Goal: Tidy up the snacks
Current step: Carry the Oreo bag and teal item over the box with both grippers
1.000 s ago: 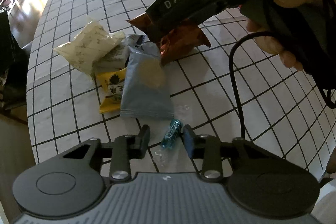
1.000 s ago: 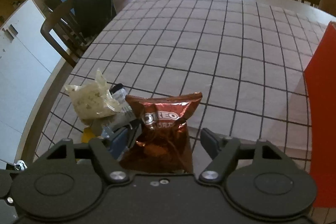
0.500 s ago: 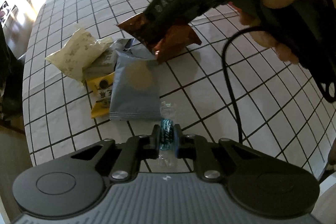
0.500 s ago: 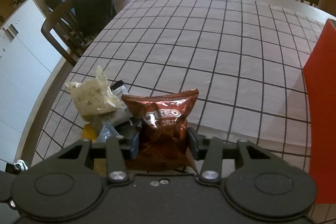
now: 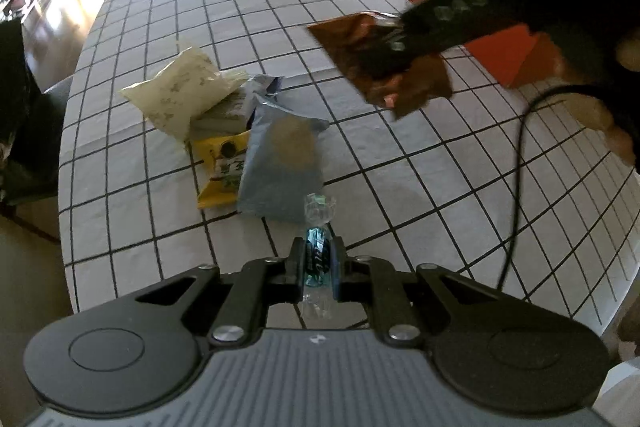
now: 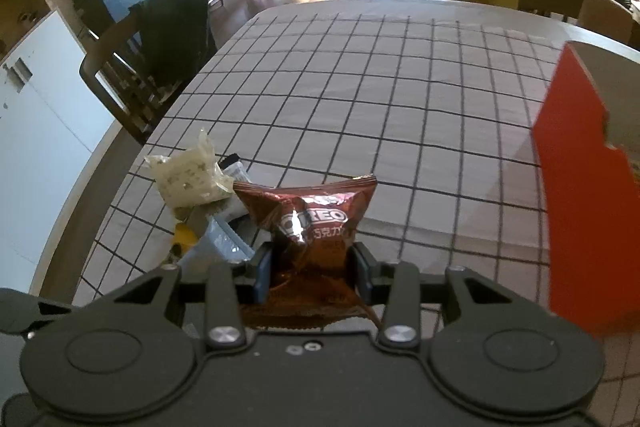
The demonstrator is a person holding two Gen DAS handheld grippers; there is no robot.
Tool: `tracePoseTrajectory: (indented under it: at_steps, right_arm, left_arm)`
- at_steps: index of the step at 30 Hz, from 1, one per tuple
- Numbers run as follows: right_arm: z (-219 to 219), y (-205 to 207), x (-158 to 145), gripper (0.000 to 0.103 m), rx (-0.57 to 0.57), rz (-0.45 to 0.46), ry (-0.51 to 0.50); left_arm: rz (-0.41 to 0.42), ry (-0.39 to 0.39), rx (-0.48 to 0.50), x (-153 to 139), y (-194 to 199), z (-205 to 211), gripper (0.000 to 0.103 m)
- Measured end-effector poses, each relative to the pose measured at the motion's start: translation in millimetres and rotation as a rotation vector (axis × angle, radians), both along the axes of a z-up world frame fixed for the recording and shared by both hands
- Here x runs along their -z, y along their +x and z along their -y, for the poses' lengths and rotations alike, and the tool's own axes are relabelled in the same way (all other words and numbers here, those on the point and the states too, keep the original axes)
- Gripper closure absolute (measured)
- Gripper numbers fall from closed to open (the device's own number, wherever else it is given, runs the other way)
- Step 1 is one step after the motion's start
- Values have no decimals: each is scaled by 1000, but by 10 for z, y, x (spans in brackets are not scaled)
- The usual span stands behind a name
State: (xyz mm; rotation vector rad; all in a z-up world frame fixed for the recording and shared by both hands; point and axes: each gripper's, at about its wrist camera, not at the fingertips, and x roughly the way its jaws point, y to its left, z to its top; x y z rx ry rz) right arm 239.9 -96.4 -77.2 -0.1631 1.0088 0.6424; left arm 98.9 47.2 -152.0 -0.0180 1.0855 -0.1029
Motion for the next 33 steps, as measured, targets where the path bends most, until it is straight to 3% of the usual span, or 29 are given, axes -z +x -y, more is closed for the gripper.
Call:
tracePoseTrajectory:
  at_steps: [10, 19, 33]
  right_arm:
    - [285, -347, -331, 63, 49, 33, 22]
    - [548, -579, -670, 63, 110, 88, 45]
    - [1208, -541, -1080, 63, 206, 179, 53]
  left_arm:
    - [107, -17, -34, -374, -183, -65, 91]
    - [206, -34, -5, -795, -78, 46, 91]
    - [309, -34, 92, -1315, 336, 695, 91]
